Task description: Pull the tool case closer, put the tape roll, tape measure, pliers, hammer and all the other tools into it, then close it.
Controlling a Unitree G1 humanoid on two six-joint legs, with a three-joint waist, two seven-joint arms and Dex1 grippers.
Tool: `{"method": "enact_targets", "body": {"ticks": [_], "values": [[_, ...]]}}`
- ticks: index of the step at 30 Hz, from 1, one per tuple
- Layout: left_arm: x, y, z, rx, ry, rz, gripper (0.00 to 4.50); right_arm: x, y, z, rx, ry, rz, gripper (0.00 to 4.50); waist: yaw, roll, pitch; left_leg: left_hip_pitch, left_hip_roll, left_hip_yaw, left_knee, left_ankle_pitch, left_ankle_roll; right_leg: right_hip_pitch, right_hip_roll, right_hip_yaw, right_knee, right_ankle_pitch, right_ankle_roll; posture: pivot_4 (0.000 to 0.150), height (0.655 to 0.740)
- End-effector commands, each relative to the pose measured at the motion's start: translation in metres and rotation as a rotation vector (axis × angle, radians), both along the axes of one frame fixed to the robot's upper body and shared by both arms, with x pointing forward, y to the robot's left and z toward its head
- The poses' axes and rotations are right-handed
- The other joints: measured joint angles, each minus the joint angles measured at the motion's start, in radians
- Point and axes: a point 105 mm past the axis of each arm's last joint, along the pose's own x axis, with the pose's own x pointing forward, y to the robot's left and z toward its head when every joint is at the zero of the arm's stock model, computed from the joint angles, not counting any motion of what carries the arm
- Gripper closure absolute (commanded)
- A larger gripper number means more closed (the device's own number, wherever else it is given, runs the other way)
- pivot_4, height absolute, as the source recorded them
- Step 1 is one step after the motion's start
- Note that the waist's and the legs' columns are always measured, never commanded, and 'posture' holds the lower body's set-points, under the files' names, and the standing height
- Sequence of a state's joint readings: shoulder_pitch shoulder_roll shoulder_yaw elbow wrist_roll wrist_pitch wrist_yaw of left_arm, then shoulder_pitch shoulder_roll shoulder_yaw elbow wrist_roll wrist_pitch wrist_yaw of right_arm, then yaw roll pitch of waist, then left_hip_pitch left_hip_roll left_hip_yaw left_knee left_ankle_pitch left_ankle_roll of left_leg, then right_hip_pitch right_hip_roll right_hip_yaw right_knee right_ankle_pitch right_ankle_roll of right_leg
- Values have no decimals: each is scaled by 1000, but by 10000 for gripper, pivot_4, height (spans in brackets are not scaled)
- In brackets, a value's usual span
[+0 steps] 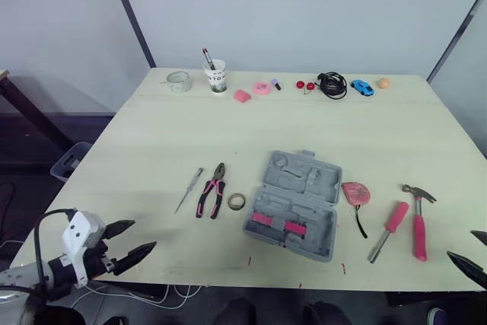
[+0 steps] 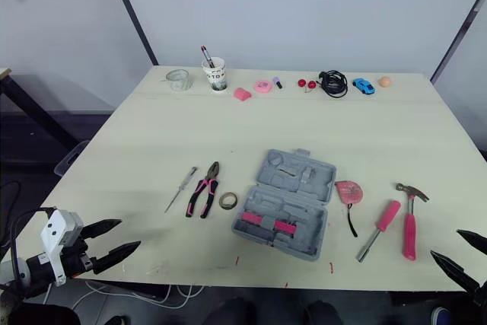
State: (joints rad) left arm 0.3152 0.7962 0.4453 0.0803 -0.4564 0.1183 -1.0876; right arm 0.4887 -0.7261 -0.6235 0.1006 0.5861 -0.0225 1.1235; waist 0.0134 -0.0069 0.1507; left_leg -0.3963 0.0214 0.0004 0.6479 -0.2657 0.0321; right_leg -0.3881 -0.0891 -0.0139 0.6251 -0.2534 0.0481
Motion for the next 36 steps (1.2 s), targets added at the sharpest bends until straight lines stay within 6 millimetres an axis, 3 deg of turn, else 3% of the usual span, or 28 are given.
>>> {"method": "enact_targets", "body": {"ticks": [1,20,36], "values": [[5,1,11,8,-58,-12,379,0,-4,9,-3,-43,-21,0,0,0,0,0,0,0,0,0,0,0,0,0,0,0,0,1500,7400],[29,-9,22,-17,-112,-104,379,5,3,4,-8,-64,-10,0,1,0,-2,1,0,1,2,0,0,1,2,0,2,0,0,1500,7400],[68,-38,32,35,-91,-298,379,38,52,13,-41,-68,95,0,1,-2,-2,6,0,9,6,1,1,2,14,2,9,2,4,1500,7400]]}}
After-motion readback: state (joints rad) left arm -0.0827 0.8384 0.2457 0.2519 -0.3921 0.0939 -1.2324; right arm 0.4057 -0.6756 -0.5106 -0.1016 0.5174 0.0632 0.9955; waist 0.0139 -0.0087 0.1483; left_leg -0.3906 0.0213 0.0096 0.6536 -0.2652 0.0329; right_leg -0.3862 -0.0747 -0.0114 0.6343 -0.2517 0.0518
